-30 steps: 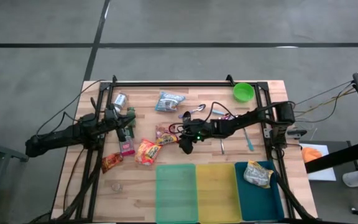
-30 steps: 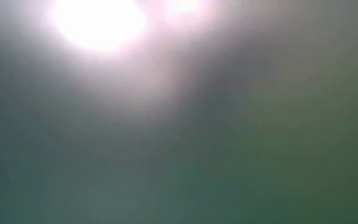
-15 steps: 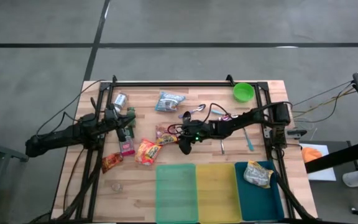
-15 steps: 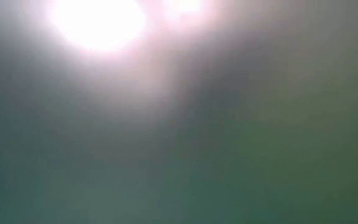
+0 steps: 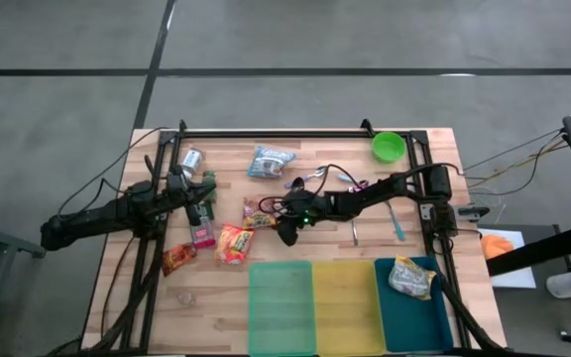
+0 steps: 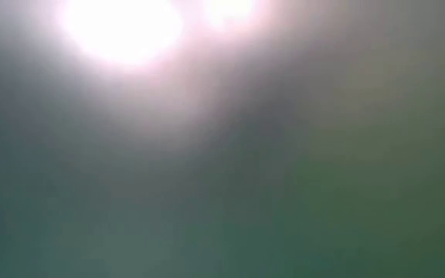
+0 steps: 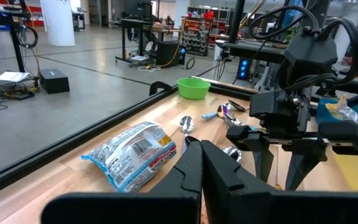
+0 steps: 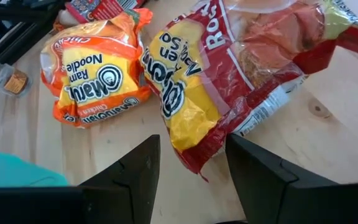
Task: Pick & Place Food Item
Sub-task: Put the red noodle pack into the blue bin
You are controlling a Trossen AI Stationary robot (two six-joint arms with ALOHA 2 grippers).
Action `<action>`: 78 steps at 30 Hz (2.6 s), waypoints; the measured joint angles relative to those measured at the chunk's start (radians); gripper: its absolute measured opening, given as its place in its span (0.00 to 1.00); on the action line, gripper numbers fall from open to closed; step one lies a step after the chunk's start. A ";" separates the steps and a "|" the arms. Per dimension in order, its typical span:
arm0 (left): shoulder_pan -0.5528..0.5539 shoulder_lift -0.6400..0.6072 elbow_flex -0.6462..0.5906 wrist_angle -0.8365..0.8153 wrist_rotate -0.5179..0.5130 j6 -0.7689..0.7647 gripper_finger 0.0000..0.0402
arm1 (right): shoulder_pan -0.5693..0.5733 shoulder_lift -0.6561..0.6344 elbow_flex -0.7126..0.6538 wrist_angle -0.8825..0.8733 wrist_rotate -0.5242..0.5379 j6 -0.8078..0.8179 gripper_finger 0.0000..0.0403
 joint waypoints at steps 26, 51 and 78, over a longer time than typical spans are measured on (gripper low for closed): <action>0.000 -0.001 0.000 0.000 0.000 0.000 0.00 | -0.001 -0.001 -0.022 0.037 -0.014 -0.008 0.09; 0.000 -0.001 0.000 0.000 0.000 0.000 0.00 | 0.007 -0.097 -0.059 -0.124 -0.028 -0.048 0.02; 0.000 -0.001 0.000 0.000 0.000 0.000 0.00 | 0.008 -0.412 -0.275 -0.465 -0.013 -0.041 0.02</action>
